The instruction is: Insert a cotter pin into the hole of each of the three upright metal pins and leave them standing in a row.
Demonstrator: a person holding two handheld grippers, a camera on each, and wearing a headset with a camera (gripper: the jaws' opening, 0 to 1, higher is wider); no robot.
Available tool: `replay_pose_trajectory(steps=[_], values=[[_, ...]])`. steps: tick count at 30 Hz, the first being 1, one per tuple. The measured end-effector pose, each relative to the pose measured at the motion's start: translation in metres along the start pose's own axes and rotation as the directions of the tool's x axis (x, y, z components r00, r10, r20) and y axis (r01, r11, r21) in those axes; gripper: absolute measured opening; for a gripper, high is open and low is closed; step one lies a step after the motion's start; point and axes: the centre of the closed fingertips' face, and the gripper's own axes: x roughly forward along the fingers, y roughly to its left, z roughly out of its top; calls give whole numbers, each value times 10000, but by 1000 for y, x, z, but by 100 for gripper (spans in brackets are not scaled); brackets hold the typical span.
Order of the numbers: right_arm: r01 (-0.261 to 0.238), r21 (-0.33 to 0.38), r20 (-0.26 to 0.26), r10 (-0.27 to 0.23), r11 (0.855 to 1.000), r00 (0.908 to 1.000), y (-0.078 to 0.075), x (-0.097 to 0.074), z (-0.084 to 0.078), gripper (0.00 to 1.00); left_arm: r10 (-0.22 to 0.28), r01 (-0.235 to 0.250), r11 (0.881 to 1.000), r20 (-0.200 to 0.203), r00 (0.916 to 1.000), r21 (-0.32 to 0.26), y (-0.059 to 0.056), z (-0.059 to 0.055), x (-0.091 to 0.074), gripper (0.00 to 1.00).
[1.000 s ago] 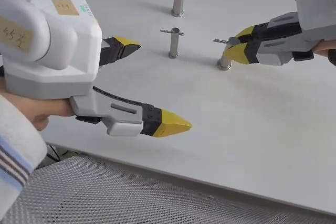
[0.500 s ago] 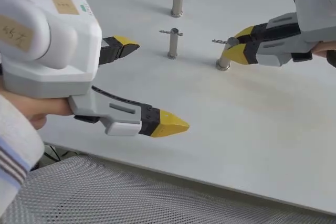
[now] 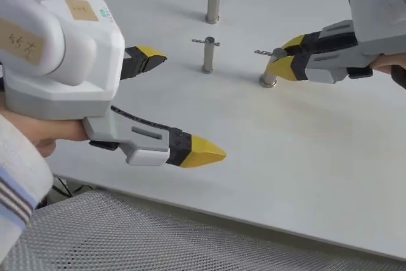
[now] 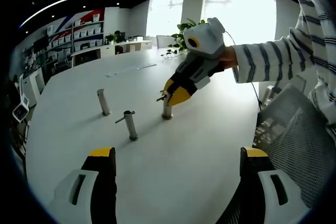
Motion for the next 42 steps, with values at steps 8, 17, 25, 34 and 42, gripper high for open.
replay_pose_trajectory(steps=[8, 17, 25, 34, 42], values=[[123, -242, 123, -120, 9996, 9999, 0, -1, 2, 9, -6, 7, 9999, -53, 10000, 139, -8, 5, 0, 98], [233, -520, 1155, -171, 9984, 9932, 4, -25, 35, 24, 203, -204, 9996, 47, 9998, 217, 0, 8, -10, 98], [395, -415, 1875, -311, 9984, 9818, 23, -56, 57, 40, 440, -440, 9990, 602, 9972, -13, 7, 23, -20, 98], [741, 194, 1973, -765, 9971, 9774, 48, -80, 47, 58, 535, -487, 9980, 1265, 9905, -406, 4, 34, -24, 97], [1289, 1509, 2046, -1585, 9801, 9659, 55, -95, 29, 71, 578, -452, 9952, 1467, 9875, -873, 0, 32, -25, 97]])
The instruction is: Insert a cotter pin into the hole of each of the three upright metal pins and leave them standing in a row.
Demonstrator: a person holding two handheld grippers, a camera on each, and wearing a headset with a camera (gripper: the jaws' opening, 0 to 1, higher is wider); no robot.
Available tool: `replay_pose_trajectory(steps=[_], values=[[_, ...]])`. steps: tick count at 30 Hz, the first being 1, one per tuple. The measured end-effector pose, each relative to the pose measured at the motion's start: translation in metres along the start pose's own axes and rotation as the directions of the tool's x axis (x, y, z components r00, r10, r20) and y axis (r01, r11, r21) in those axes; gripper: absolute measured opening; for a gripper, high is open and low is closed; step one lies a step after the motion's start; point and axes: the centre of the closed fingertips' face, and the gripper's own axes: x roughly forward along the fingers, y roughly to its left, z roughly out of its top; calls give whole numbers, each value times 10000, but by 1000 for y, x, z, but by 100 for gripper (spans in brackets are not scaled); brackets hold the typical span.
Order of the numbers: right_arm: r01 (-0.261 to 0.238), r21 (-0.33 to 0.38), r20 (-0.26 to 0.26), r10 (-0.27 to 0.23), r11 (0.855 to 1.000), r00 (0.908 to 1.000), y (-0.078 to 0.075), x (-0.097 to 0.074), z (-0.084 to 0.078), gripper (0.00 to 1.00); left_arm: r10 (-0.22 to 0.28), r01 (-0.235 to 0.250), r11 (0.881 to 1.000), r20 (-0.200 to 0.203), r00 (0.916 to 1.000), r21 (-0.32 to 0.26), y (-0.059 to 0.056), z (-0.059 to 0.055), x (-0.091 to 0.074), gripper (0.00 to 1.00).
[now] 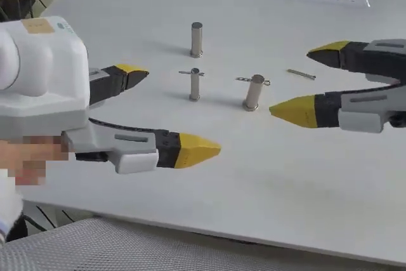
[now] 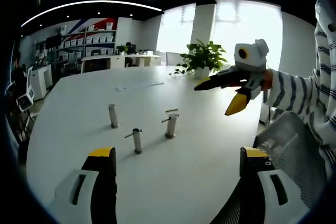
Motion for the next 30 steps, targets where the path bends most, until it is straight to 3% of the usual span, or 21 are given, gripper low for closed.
replay_pose_trajectory(steps=[7, 12, 15, 18, 26, 30], values=[[411, 600, -241, -397, 9974, 9989, 8, -9, -20, 80, 204, -201, 9997, 182, 9996, -170, 7, 1, -3, 97], [553, 1070, -147, -540, 9927, 9984, 14, -12, -23, 83, 444, -443, 9990, -367, 9983, 47, 14, -8, -3, 97], [595, 1349, -102, -587, 9891, 9982, 17, -13, -23, 85, 404, -405, 9992, -304, 9987, -18, 14, -8, -2, 97], [939, 1720, -301, -901, 9806, 9955, 14, -14, -29, 88, 364, -367, 9993, -250, 9990, -93, 13, -7, -1, 97], [1113, 1929, -340, -1067, 9749, 9937, 11, -16, -32, 91, 242, -250, 9995, -367, 9990, -197, 13, -9, 2, 96], [1212, 1875, -696, -1099, 9747, 9915, 9, -14, -37, 93, 217, -222, 9997, -350, 9992, -119, 17, -4, 4, 95]])
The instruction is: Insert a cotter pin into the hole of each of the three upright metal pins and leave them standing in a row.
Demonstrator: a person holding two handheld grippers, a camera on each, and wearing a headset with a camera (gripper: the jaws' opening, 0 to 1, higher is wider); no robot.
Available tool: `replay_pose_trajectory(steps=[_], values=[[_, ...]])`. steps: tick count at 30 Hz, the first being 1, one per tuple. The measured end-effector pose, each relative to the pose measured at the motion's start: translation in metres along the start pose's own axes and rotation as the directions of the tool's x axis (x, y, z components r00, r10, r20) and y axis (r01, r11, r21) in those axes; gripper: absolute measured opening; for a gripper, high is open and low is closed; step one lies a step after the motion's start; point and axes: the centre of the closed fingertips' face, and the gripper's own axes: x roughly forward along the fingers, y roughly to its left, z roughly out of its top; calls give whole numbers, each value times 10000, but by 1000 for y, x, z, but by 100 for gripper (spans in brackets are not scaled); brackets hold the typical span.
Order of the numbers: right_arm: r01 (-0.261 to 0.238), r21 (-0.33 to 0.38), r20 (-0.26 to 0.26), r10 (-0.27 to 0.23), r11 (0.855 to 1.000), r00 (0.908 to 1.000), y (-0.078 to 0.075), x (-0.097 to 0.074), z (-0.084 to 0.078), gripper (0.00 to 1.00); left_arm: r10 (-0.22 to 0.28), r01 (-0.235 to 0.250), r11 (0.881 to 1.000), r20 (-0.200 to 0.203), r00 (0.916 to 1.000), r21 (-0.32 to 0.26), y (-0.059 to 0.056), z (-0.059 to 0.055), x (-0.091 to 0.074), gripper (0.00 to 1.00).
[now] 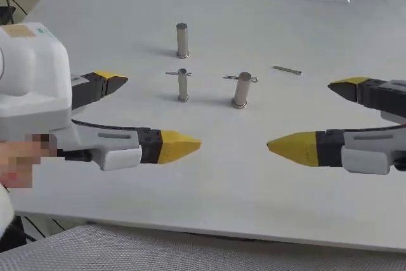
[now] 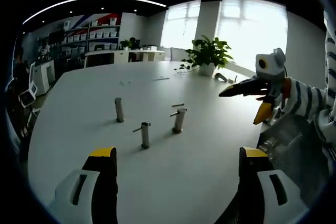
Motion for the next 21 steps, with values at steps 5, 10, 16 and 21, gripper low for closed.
replay_pose_trajectory(steps=[5, 10, 16, 21], values=[[187, 439, 251, -198, 9989, 9995, -4, 2, 3, 91, -142, 139, 9998, 169, 9998, 154, 15, 12, 3, 95], [201, 572, 279, -217, 9982, 9994, -4, 4, 2, 91, -30, 11, 9972, 262, 9997, 744, 28, 32, 13, 93], [349, 718, 252, -368, 9968, 9990, -9, 4, -1, 90, 182, -220, 9965, 469, 9987, 801, 42, 55, 26, 91], [422, 862, 288, -449, 9954, 9986, -13, 3, -3, 88, 240, -286, 9955, 505, 9984, 907, 55, 69, 38, 87]])
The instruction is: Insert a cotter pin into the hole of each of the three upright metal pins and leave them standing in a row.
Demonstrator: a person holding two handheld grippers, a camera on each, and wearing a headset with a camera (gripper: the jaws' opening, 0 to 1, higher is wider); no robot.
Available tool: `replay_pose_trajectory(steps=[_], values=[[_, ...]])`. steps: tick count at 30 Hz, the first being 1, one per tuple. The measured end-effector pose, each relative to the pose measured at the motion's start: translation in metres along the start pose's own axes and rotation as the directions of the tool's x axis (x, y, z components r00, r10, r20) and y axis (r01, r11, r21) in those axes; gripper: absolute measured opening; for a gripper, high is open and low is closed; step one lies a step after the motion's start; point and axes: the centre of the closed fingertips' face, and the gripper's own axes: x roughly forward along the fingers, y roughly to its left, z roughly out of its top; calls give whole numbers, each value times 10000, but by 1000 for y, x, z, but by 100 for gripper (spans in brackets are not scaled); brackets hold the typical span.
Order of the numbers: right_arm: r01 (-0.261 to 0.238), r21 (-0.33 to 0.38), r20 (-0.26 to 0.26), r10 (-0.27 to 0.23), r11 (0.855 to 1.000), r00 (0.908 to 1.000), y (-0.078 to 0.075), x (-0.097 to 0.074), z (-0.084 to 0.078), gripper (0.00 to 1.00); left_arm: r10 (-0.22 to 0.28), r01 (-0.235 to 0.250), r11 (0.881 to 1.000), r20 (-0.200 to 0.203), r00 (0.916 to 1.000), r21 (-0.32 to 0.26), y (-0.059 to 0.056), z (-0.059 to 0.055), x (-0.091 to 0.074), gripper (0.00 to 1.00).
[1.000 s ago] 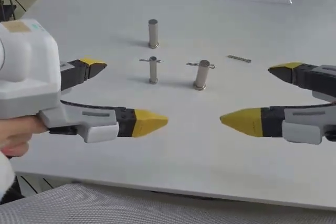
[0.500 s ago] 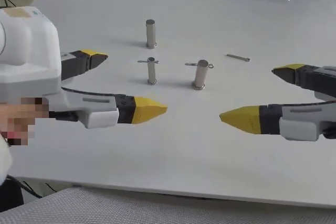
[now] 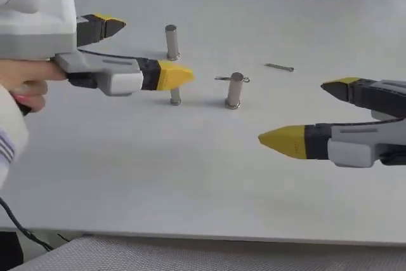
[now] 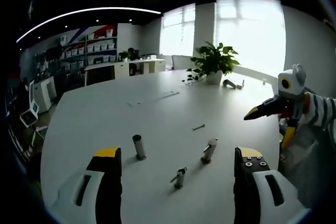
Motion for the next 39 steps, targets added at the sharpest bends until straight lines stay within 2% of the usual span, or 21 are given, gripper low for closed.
replay_pose_trajectory(steps=[3, 5, 6, 7, 9, 12, 13, 16, 18, 19, 20, 24, 25, 27, 30, 32, 35, 39], values=[[-90, -89, 0, 90, 9999, 10000, 2, 0, -1, 86, 44, -41, 9998, 131, 9999, -211, 10, 6, 9, 83], [-84, -77, -14, 84, 9999, 10000, 2, 1, -1, 86, -100, 99, 9999, -216, 9997, -34, 10, 2, 14, 82], [-42, -22, -16, 42, 10000, 10000, 1, 1, -1, 86, 4, 7, 9997, -424, 9991, 243, 16, 0, 19, 82], [-18, 48, -10, 18, 10000, 10000, 1, 1, -1, 86, -2, 18, 9994, -485, 9988, 343, 22, 1, 25, 82], [-5, 100, -22, 5, 10000, 10000, 1, 1, -2, 85, -87, 102, 9996, -548, 9985, 278, 27, 1, 32, 82], [40, 166, -44, -39, 9999, 10000, 0, 1, -3, 85, -135, 142, 9998, -607, 9981, 125, 27, -2, 36, 80], [67, 201, -58, -66, 9998, 10000, 0, 1, -4, 85, -124, 131, 9999, -639, 9979, 99, 36, -2, 44, 79], [100, 225, -132, -97, 9997, 9999, -2, 2, -6, 84, -44, 50, 10000, -774, 9970, 68, 44, -6, 52, 73], [114, 204, -202, -110, 9997, 9997, -2, 2, -8, 84, -41, 58, 9999, -1156, 9933, 144, 52, -15, 58, 71], [90, 158, -253, -86, 9998, 9996, -1, 2, -9, 84, 8, 34, 9996, -1564, 9877, 264, 56, -21, 58, 70], [76, 149, -266, -72, 9999, 9996, -1, 3, -10, 84, 89, -29, 9993, -1622, 9867, 372, 59, -22, 60, 70], [52, 253, -294, -45, 9997, 9996, -1, 4, -12, 84, 82, -33, 9995, -1571, 9875, 314, 64, -22, 67, 67], [63, 249, -331, -55, 9997, 9994, -1, 5, -13, 83, 112, -49, 9992, -1640, 9864, 391, 61, -23, 65, 66], [55, 229, -380, -47, 9997, 9993, -1, 5, -13, 83, 180, -53, 9978, -1930, 9810, 661, 64, -29, 70, 62], [-78, 96, -447, 83, 9999, 9990, 2, 6, -14, 82, 599, -470, 9967, -2060, 9767, 668, 72, -31, 77, 60], [-169, -22, -342, 168, 9999, 9993, 5, 5, -12, 78, 795, -607, 9939, -2149, 9734, 926, 78, -34, 83, 59], [-214, -9, -281, 214, 9998, 9994, 6, 5, -10, 79, 781, -611, 9948, -2228, 9717, 820, 81, -37, 91, 56], [-161, -18, -366, 160, 9999, 9992, 5, 5, -10, 79, 691, -570, 9968, -2418, 9679, 564, 89, -44, 104, 47]])
